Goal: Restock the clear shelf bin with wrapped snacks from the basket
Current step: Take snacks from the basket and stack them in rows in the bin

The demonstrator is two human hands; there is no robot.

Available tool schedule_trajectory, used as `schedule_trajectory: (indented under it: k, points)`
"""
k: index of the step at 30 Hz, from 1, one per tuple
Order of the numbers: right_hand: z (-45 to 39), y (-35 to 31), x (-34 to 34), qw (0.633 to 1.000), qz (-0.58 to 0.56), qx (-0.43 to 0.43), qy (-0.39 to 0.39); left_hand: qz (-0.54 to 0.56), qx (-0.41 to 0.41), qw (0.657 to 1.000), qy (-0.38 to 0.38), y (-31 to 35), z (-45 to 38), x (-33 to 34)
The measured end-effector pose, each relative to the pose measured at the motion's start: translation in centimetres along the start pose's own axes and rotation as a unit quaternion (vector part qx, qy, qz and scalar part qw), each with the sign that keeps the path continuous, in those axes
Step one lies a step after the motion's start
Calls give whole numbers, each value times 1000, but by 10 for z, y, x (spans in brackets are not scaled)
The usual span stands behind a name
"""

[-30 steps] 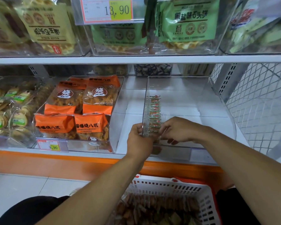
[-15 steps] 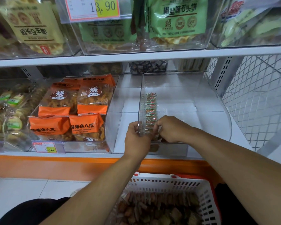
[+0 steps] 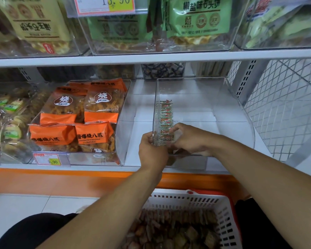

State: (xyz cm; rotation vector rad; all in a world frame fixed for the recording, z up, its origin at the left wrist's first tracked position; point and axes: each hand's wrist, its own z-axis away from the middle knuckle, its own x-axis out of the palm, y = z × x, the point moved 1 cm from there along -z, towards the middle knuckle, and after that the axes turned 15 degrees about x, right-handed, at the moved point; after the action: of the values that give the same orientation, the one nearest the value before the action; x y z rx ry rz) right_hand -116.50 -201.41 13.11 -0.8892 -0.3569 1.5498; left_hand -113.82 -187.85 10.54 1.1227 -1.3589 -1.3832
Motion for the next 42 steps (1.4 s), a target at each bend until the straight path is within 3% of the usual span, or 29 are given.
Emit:
schedule_trajectory:
  k: [4, 9, 14, 17, 19, 25, 30, 33, 37, 42]
  points:
    - [0, 0, 2, 997, 56, 8, 47, -24, 26, 999, -17, 2, 5, -1]
    - [10, -3, -4, 998, 45, 41, -17, -58, 38, 991, -113, 6, 1, -14]
    - [9, -6, 8, 991, 113, 1, 68, -81, 37, 989, -122, 13, -3, -23]
    - [5, -10, 16, 963, 228, -27, 143, -98, 45, 987, -122, 14, 0, -21]
    - [2, -11, 19, 955, 254, -27, 152, -100, 50, 986, -127, 13, 0, -20]
    - [5, -9, 0, 995, 86, 49, -2, -97, 51, 985, -130, 12, 1, -20]
    - [1, -2, 4, 975, 182, 23, 128, -157, 74, 976, -132, 11, 4, -18]
    - [-1, -2, 5, 970, 203, 26, 129, -169, 86, 973, -135, 9, 3, -18]
    - [3, -7, -11, 994, 50, 89, 25, -174, 96, 969, -147, 8, 3, -20]
    - [-3, -10, -12, 992, -5, 64, 107, -201, 119, 960, -157, 7, 6, -18]
